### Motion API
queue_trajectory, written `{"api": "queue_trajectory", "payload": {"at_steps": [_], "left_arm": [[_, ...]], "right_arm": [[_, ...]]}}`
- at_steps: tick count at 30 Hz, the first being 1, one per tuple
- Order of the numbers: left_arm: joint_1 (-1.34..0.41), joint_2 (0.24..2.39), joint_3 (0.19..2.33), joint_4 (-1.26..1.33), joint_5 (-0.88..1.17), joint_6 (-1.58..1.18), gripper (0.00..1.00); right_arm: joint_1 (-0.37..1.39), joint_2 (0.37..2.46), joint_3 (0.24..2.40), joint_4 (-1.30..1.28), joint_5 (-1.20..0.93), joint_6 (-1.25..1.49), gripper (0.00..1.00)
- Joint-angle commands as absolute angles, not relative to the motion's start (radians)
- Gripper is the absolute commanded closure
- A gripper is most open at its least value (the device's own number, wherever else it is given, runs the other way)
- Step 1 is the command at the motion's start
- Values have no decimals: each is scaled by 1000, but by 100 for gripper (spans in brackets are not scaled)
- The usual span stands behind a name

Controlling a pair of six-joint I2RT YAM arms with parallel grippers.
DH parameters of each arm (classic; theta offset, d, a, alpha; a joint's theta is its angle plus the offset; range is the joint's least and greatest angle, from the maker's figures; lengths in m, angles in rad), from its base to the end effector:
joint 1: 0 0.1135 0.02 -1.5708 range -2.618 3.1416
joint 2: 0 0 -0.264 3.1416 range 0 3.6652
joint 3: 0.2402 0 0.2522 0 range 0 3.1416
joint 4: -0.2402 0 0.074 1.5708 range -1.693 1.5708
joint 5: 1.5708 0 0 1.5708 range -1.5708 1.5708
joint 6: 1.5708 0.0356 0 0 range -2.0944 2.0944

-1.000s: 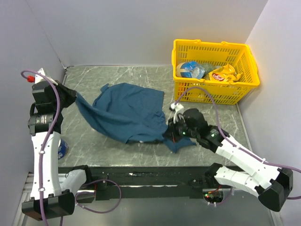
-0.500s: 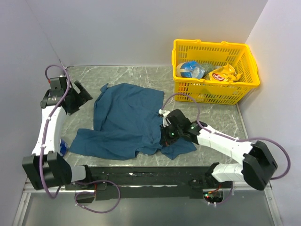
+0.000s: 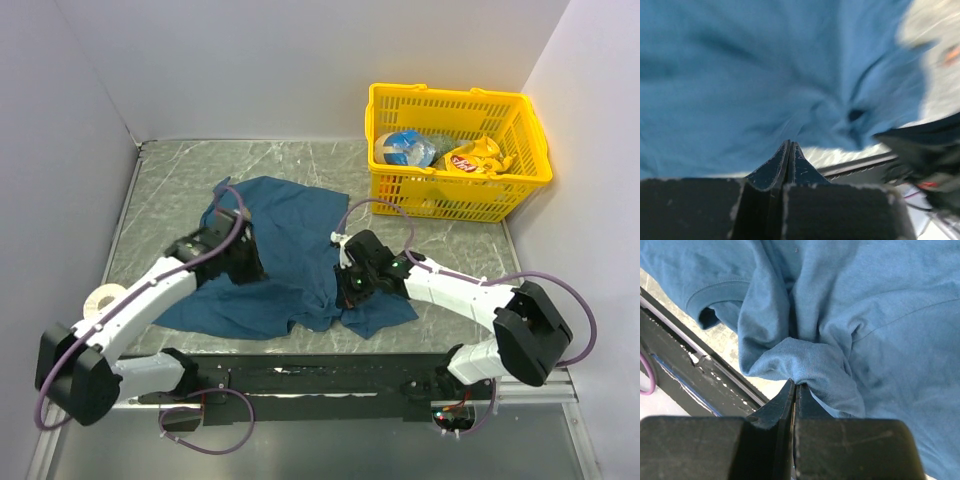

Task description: Pin the brooch onto the clothing

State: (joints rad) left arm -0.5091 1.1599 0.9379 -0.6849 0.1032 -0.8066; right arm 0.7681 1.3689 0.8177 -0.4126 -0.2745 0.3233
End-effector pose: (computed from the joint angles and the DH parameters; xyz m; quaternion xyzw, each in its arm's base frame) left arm 0.2026 -0.1173 0.2739 -0.1233 0.9362 -0.2376 0.2277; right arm 0.1867 0.1938 0.2060 -0.2484 0.9130 0.2653 0.1853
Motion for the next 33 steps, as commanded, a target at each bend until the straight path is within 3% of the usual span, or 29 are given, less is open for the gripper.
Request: {"api": "queue_trajectory", "payload": {"at_steps": [1,8,18,30,33], "left_arm": [[-638,1183,911,-726,3,-949,99],[-790,1319,841,-643,-40,-1031,99],[-828,1419,686,-555,-15,-1095,99],[-828,1183,565,-794,-44,-1238,99],[-828,1117,571,-885,-95,-1264,99]], "right_arm": [[776,1379,845,-419,-261,337,100],[773,1434,844,-423,-265,345,100],[776,1486,847,-485,-258,337,100],[813,1453,839,-607,-302,316,100],[844,1447,859,-647,-310,310,93]]}}
